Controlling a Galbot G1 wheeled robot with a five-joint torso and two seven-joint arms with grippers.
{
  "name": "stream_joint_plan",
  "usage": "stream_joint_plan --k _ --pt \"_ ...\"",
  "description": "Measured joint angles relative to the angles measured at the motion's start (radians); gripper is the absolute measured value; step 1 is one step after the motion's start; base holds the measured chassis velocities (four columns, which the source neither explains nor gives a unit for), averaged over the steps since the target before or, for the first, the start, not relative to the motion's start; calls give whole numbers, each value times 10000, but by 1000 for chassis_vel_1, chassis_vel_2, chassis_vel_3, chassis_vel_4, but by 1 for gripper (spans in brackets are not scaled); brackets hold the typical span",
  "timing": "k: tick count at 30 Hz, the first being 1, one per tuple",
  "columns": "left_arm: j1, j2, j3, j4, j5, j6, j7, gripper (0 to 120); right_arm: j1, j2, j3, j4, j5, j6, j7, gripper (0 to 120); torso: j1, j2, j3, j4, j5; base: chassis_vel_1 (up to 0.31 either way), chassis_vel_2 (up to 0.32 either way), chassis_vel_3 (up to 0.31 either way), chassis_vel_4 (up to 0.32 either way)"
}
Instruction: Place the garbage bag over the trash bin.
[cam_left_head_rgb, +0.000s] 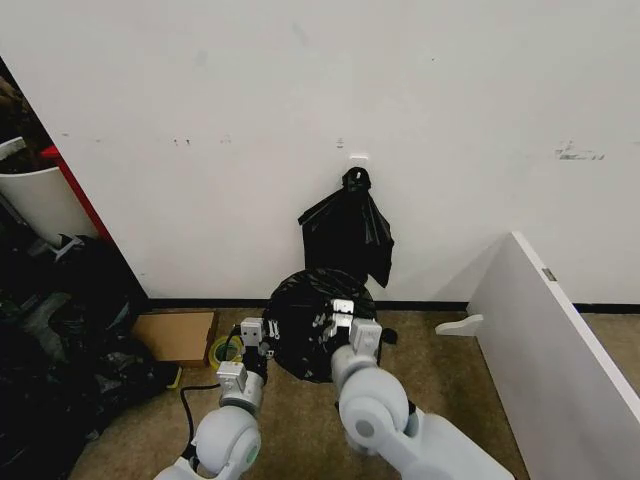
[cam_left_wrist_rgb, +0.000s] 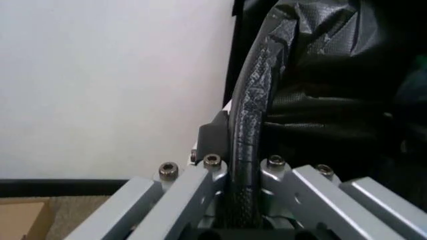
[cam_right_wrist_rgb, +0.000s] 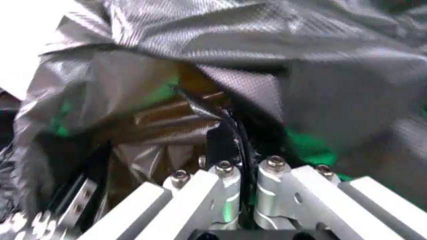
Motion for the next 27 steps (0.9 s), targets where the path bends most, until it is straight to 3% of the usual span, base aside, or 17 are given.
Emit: stream_joint_plan --k 14,27 --pt "319 117 118 -318 28 -83 154 1 677 570 -63 -1402 -80 96 526 0 0 0 0 1 0 0 0 0 0" --pt "494 128 167 -514 -7 -130 208 1 594 475 -325 -2367 -1610 194 50 0 0 2 -1 0 1 0 0 0 0"
